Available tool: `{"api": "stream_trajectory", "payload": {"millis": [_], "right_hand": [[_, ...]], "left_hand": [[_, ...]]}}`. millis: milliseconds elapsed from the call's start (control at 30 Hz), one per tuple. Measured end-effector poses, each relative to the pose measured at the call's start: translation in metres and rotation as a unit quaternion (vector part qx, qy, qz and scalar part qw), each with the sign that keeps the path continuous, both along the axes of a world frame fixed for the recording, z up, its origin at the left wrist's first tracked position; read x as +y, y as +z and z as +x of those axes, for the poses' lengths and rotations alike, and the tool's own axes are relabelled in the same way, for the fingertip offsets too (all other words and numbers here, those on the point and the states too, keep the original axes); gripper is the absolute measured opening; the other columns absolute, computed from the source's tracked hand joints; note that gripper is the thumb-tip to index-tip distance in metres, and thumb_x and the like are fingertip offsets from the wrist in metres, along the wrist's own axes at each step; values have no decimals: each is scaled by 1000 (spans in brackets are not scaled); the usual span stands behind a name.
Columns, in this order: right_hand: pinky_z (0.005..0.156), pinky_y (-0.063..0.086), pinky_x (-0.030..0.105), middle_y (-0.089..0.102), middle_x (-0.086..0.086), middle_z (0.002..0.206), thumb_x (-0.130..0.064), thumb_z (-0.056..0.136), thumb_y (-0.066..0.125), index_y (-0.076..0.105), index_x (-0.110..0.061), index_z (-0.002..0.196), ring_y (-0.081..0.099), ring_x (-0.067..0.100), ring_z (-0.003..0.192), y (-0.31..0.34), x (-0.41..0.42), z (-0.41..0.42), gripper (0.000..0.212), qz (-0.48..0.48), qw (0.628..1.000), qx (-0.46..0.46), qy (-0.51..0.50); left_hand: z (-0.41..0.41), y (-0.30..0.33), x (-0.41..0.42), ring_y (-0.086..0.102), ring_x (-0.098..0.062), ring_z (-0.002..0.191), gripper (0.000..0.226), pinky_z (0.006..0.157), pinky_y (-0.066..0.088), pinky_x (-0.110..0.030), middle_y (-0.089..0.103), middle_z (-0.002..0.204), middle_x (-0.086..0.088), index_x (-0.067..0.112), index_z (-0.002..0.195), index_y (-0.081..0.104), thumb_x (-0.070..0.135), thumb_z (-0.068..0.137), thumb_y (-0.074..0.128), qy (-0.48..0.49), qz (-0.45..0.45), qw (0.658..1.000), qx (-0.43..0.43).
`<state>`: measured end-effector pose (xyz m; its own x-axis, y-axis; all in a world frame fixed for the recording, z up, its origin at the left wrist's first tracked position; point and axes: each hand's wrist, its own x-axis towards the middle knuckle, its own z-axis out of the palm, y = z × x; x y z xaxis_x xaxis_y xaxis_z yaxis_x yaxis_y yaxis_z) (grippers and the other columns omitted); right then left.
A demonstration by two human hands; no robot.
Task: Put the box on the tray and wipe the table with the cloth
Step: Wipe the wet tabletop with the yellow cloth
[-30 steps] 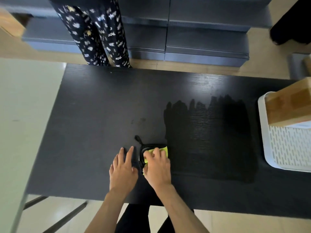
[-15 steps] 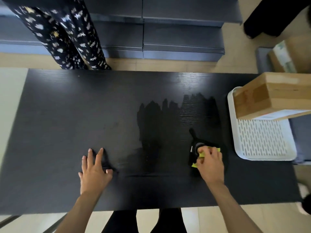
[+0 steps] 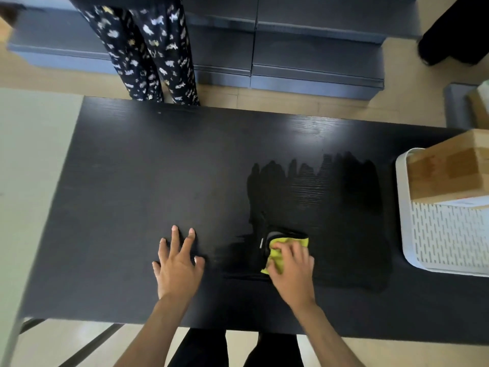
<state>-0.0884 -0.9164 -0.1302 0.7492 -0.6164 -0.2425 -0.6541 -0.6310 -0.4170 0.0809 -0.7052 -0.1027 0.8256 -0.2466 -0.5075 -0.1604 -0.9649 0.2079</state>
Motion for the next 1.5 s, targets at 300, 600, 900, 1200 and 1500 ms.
{"api": "stream_trajectory", "payload": {"millis": [300,600,900,1200,1500], "right_hand": [[108,46,44,52,-1,140,-10,82,72,52,-27,142,54,24,127,-10,154,92,66,10,986,-32,161],[129,13,50,3,0,175,-6,90,55,12,-19,166,-1,20,161,-20,128,164,88,-13,991,-15,129],[129,8,54,-6,-1,174,-45,106,17,1,-26,166,-5,23,161,-30,10,317,65,-73,991,24,111],[129,7,55,1,4,175,-41,105,33,7,-21,166,0,27,161,-38,-4,327,69,-115,986,14,121],[129,7,53,-2,-1,175,-34,100,35,6,-20,166,-5,23,161,-26,54,229,73,-74,984,-2,165]], "left_hand": [[66,-2,37,26,-32,152,65,118,32,-58,32,165,-4,30,150,45,10,90,57,0,-68,996,-65],[105,-10,46,-1,-30,157,79,123,19,-61,5,172,2,38,160,23,9,91,51,15,-62,998,13],[102,-17,48,-3,-34,157,93,124,18,-62,0,172,0,39,161,12,2,87,55,-9,-39,999,-8],[99,-21,47,1,-36,157,95,122,17,-64,5,172,-3,37,161,16,-1,82,54,-16,-38,999,-35],[98,-12,46,8,-31,156,91,121,20,-64,9,171,-1,40,160,15,9,86,58,-31,-1,997,-65]]}}
